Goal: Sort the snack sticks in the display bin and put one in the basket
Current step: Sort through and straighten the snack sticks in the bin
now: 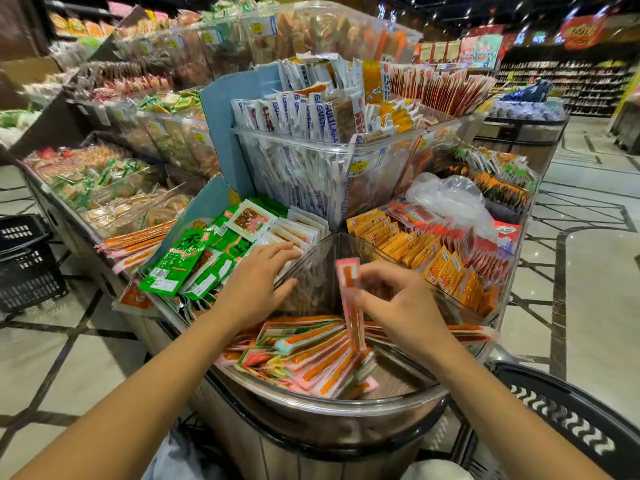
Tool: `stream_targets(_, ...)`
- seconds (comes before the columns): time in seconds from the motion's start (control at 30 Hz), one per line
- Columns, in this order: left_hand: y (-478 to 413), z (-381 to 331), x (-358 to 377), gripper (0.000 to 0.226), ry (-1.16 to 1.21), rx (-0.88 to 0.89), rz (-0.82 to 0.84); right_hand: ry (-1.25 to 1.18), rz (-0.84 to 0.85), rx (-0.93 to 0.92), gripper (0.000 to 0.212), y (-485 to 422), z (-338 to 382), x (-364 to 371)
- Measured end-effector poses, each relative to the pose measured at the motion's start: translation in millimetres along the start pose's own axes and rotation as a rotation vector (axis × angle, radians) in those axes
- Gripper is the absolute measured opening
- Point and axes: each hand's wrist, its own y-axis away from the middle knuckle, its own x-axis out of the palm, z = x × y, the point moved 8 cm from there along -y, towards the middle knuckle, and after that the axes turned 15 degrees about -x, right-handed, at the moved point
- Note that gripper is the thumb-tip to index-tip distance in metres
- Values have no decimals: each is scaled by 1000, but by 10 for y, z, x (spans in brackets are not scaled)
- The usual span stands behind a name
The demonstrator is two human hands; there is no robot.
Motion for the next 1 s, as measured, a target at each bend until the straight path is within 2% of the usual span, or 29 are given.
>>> stream_targets(0.17,-4,-173,-104,35,3,6,-22,41,-146,-59,7,-197,149,-452)
stream_targets(0.27,116,-506,-166,28,177,19,-19,95,-177,-54,5,-267,161,-613)
stream_targets(0.33,237,-717,-84,29,365,-23,114,97,-209,-47,4,-307,163,-691)
stream_targets(0.43,415,-945,168,16,622,-83,363,88,-230,-50,3,-350,202,-741)
stream_targets(0.5,479,-969,288,14,690,-104,393,83,-231,-37,3,-363,209,-752)
stream_targets(0.63,516,-894,414,2,714,-126,373,98,-206,-12,2,-393,250,-747)
stream_targets(0.8,549,-905,413,8,662,-119,367,179,-245,-9,16,-477,343,-866)
stream_targets(1.0,545,-865,414,7,634,-141,370,278,-207,-19,27,-582,329,-928)
